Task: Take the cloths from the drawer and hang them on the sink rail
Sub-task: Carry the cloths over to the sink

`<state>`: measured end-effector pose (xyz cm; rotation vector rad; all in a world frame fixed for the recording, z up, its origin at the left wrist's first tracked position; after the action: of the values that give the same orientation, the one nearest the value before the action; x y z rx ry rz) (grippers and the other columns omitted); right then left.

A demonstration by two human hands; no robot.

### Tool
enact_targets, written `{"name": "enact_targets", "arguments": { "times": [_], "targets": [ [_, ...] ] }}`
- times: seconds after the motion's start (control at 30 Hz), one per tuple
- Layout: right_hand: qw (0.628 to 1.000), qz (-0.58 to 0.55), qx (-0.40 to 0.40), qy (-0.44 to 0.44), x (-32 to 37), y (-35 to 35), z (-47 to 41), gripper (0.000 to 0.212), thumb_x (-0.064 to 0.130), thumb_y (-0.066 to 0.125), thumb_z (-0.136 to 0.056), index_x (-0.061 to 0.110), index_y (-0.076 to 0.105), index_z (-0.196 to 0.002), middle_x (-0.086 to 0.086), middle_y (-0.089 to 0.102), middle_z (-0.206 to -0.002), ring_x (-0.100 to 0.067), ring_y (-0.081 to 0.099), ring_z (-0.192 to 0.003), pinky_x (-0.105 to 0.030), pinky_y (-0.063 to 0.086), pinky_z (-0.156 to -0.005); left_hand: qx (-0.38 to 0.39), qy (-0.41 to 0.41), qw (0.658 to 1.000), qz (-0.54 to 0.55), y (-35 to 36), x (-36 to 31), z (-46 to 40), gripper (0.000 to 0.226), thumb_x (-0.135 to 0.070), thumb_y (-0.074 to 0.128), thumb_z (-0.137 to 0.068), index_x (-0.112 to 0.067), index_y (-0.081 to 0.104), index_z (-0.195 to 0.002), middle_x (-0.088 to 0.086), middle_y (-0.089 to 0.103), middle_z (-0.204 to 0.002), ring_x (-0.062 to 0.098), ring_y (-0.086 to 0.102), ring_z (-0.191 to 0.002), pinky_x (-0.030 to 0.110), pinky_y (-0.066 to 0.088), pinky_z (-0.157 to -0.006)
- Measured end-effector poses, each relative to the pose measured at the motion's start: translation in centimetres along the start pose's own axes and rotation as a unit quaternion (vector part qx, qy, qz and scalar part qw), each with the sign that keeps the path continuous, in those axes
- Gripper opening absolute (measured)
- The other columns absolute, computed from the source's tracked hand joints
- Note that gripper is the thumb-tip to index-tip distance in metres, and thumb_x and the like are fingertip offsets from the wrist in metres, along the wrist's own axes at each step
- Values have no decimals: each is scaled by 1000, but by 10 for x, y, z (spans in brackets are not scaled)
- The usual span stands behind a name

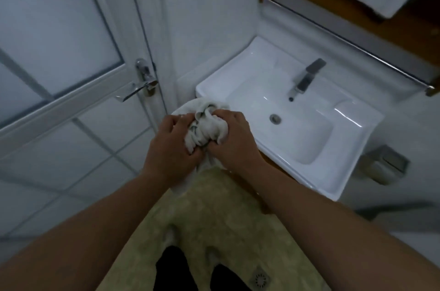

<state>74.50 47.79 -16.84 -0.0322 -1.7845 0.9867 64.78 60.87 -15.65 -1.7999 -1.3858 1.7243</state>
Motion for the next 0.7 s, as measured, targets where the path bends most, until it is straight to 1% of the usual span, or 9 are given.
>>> {"name": "enact_targets", "arguments": {
  "times": [0.07,0.2,0.23,0.33,0.37,0.43,0.53,0.6,0.7],
  "targets": [
    [999,20,-12,35,-9,-11,-10,66,40,63,-63,41,44,-126,-2,49,-123,-24,49,-114,-40,45,-97,15,27,999,13,10,-5,-19,71,-52,55,-68,-18,51,-129,9,49,-114,27,58,-93,30,45,-71],
    [989,88,-61,105,-19,-33,-35,69,44,51,-58,36,52,-127,4,54,-122,-17,50,-112,-35,44,-100,60,107,991,51,19,-17,-66,71,-51,54,-69,-16,51,-131,9,49,-116,24,57,-95,27,40,-73],
    [986,100,-80,108,-17,-38,-40,67,42,53,-61,32,54,-127,5,56,-121,-17,50,-113,-32,43,-100,70,126,988,58,20,-20,-80,72,-51,53,-68,-16,52,-131,9,50,-116,24,57,-95,26,41,-73],
    [979,96,-131,121,-10,-58,-46,62,25,70,-69,24,54,-130,2,56,-125,-15,45,-117,-22,36,-97,95,154,980,84,24,-32,-112,75,-51,51,-65,-15,52,-131,8,50,-117,20,56,-95,26,41,-74],
    [975,88,-152,133,-11,-64,-45,65,25,73,-68,25,54,-130,2,55,-126,-14,43,-117,-23,36,-97,103,160,977,93,27,-36,-117,75,-50,51,-64,-15,52,-131,8,50,-117,16,53,-94,26,42,-74],
    [966,78,-179,167,-19,-71,-40,69,37,71,-64,32,52,-130,2,53,-127,-16,44,-117,-30,41,-99,120,183,970,103,39,-42,-123,73,-47,53,-65,-14,50,-130,7,50,-116,12,50,-92,26,44,-73],
    [957,71,-187,212,-35,-76,-33,72,51,60,-59,39,50,-129,5,52,-127,-16,45,-116,-36,43,-100,155,207,959,117,60,-49,-133,66,-39,59,-66,-17,50,-128,4,49,-113,18,57,-91,33,54,-73],
    [950,69,-199,230,-45,-85,-30,72,52,61,-59,38,50,-129,5,52,-127,-15,44,-117,-38,43,-101,170,215,955,117,74,-57,-140,65,-34,64,-67,-17,50,-129,4,49,-112,20,58,-91,35,55,-74],
    [943,68,-217,244,-62,-105,-30,70,51,66,-61,36,51,-128,4,53,-127,-16,44,-119,-40,43,-102,185,237,947,114,92,-76,-149,66,-34,65,-69,-15,50,-130,6,50,-113,21,57,-91,31,51,-73]
  ]
}}
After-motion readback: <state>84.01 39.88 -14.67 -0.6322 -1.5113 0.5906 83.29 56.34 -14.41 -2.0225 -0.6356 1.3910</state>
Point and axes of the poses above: each hand's wrist, its own z-axis away from the middle knuckle, its own y-axis out of the palm, x = y × z, the point moved 4 cm from there along -z, towards the middle knuckle
